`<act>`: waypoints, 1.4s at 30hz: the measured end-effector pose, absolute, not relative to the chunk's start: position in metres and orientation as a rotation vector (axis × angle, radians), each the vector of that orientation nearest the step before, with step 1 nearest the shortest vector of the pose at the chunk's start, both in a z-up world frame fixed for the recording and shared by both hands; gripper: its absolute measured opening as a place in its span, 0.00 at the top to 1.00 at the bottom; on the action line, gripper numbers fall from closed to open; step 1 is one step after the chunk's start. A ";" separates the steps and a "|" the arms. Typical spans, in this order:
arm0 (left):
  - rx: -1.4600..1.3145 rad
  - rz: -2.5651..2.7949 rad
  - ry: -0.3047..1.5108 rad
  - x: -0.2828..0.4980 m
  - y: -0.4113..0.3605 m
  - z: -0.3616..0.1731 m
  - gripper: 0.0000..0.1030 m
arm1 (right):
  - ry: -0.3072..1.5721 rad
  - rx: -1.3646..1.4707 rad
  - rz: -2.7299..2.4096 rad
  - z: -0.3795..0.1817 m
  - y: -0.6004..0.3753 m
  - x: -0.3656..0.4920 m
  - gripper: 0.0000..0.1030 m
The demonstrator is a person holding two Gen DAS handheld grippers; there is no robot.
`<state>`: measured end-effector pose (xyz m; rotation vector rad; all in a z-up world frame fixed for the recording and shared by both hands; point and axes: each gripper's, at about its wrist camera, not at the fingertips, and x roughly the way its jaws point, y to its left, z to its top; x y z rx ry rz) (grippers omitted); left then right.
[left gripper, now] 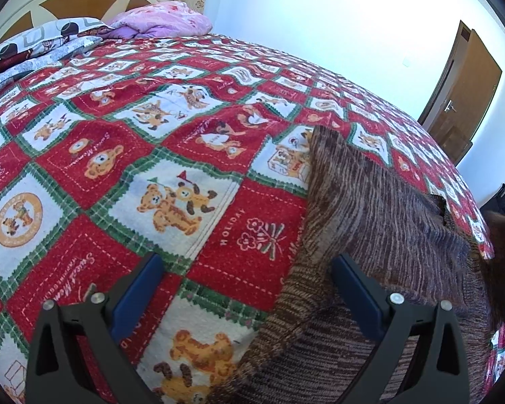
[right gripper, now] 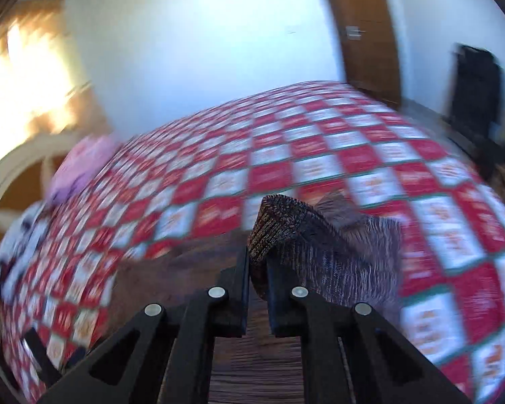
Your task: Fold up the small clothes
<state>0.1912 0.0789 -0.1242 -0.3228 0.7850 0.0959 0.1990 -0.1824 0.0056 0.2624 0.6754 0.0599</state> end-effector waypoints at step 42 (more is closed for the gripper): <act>-0.360 0.069 0.757 0.190 0.080 -0.123 0.00 | 0.843 0.247 0.419 -0.075 -0.085 0.232 0.46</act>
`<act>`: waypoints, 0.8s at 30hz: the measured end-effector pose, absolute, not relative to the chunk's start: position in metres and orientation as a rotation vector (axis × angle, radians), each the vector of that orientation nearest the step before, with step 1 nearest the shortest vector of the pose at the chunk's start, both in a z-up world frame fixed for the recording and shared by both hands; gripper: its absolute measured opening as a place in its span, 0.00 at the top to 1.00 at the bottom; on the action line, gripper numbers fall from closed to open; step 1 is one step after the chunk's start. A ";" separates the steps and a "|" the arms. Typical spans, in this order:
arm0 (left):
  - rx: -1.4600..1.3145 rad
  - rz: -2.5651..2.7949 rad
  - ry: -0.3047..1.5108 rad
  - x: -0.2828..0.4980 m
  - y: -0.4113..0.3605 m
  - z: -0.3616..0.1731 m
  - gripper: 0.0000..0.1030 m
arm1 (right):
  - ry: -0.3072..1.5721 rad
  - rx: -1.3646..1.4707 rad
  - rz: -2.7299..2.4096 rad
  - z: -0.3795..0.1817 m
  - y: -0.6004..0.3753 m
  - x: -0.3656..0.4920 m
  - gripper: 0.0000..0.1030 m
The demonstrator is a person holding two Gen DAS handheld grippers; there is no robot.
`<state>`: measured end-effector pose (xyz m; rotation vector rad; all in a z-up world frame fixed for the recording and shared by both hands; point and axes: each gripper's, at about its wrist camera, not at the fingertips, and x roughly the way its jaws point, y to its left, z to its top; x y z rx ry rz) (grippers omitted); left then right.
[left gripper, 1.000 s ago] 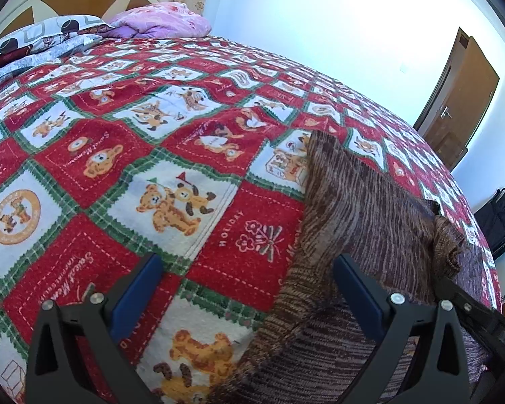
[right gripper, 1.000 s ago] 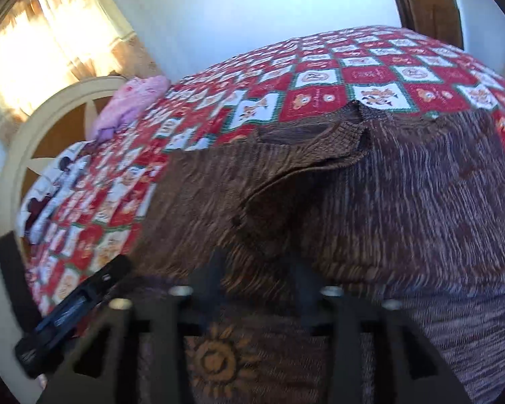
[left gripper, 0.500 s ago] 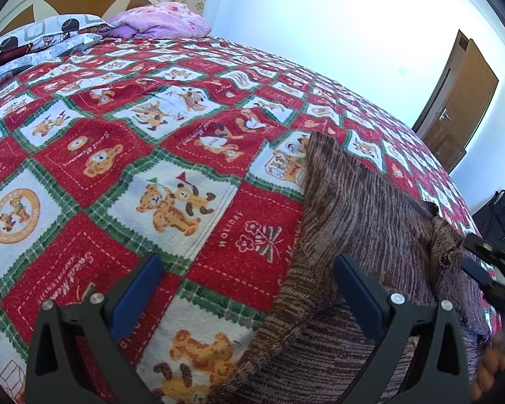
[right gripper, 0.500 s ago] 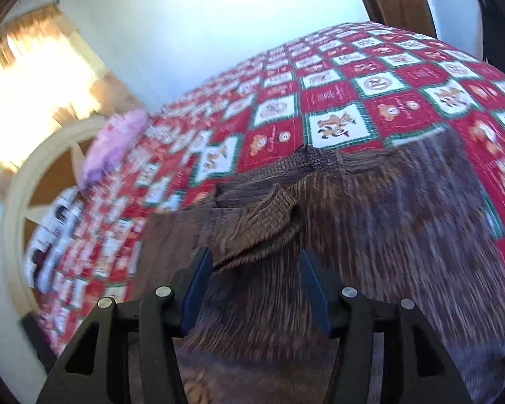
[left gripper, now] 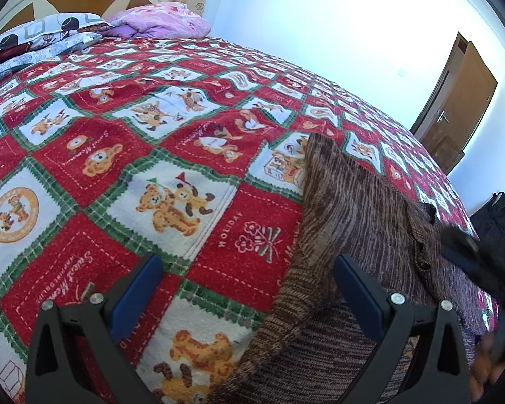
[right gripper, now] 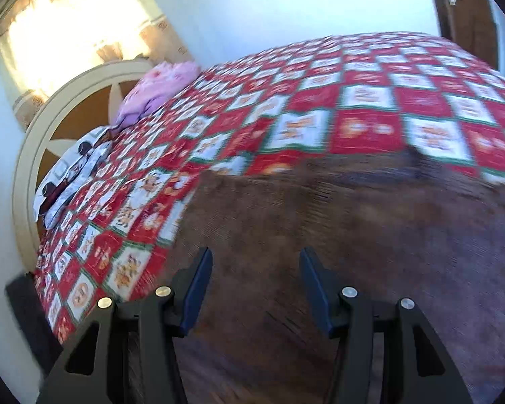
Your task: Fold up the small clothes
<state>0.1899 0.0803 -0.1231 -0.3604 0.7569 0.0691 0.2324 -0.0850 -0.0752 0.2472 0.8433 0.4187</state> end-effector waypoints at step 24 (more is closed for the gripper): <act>-0.347 0.068 0.762 0.192 0.079 -0.124 0.00 | 0.813 0.226 -0.169 -0.074 -0.278 0.126 0.55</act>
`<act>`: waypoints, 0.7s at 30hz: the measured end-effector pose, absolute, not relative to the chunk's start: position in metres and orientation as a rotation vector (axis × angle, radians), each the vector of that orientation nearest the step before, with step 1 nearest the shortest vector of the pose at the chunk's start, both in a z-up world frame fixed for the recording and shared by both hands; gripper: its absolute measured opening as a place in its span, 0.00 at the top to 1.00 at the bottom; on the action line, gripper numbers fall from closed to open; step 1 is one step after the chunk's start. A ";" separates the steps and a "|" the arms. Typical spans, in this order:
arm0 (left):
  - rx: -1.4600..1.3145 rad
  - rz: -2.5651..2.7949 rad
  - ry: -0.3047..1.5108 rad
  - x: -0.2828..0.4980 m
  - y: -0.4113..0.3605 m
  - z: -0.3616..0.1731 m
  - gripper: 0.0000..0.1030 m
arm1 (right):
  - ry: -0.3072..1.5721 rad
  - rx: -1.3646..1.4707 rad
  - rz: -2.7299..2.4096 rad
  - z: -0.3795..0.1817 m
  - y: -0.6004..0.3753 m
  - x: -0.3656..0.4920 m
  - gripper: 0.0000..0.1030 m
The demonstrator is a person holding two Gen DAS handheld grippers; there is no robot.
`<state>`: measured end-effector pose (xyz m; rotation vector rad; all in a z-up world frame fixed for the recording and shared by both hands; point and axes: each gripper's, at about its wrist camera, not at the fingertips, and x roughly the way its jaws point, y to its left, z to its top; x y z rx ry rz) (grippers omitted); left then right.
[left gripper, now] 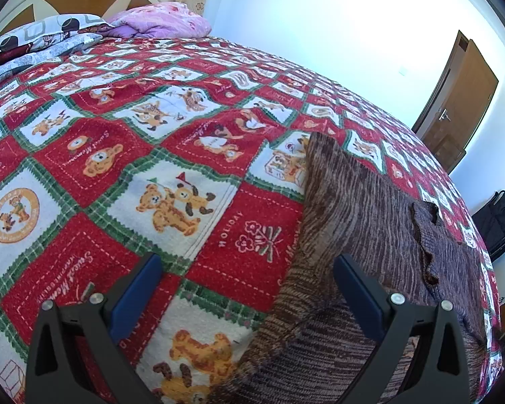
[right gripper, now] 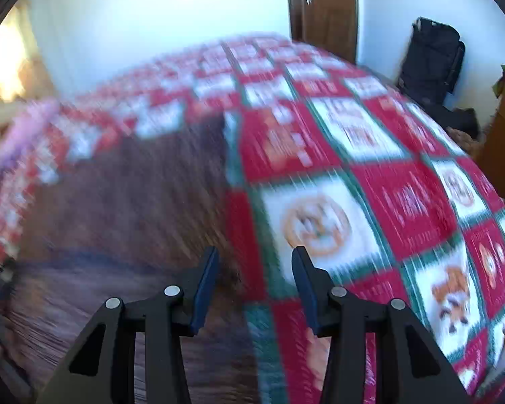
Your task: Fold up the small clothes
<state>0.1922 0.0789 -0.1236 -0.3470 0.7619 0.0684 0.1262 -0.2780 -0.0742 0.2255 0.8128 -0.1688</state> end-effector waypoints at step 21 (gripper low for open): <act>-0.344 0.063 0.781 0.193 0.081 -0.125 0.00 | 0.715 0.387 -0.005 -0.043 -0.258 0.153 0.48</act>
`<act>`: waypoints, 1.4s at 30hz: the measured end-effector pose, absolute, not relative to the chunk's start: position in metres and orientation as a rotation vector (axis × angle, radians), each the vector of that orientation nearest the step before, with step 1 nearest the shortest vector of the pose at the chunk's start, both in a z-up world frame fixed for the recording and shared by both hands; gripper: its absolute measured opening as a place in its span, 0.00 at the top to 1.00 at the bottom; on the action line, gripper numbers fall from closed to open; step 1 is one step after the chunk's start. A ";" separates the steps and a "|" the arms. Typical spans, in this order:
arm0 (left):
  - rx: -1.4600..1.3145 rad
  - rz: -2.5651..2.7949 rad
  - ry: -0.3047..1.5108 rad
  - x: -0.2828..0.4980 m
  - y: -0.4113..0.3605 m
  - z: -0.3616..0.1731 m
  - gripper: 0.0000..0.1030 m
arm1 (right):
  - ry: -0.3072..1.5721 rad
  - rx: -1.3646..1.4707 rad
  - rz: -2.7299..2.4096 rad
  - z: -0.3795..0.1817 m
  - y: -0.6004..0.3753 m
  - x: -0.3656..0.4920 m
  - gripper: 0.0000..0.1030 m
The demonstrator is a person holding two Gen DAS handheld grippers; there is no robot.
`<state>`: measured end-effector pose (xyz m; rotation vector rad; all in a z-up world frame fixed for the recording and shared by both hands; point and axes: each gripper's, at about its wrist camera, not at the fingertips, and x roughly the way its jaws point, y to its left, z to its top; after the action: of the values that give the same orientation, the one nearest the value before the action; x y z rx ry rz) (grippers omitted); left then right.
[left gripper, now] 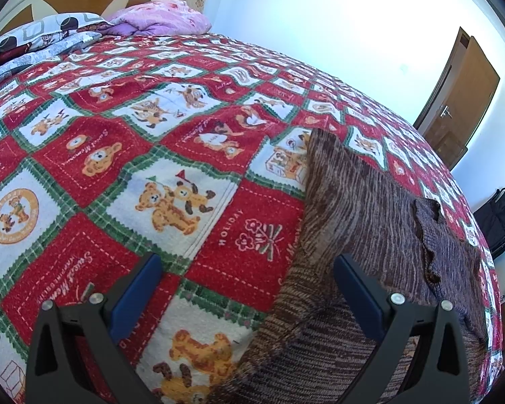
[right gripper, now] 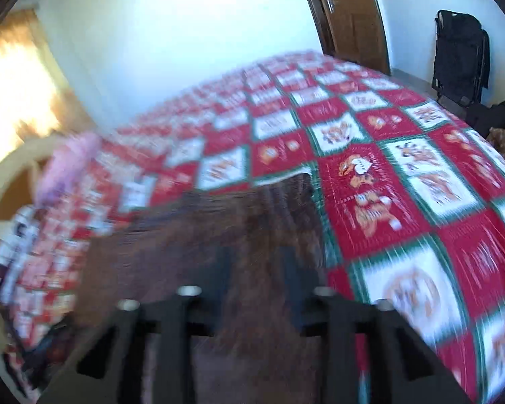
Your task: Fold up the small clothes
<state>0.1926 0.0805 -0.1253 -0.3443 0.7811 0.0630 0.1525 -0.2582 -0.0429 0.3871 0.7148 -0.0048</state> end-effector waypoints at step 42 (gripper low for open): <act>-0.261 -0.564 1.098 -0.079 0.127 -0.126 0.33 | 0.656 0.213 0.541 -0.031 -0.064 -0.127 0.42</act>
<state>-0.0787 0.1274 -0.1257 -0.2610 1.0985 -0.5640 -0.1272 -0.0638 -0.0309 0.2127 0.6556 0.5407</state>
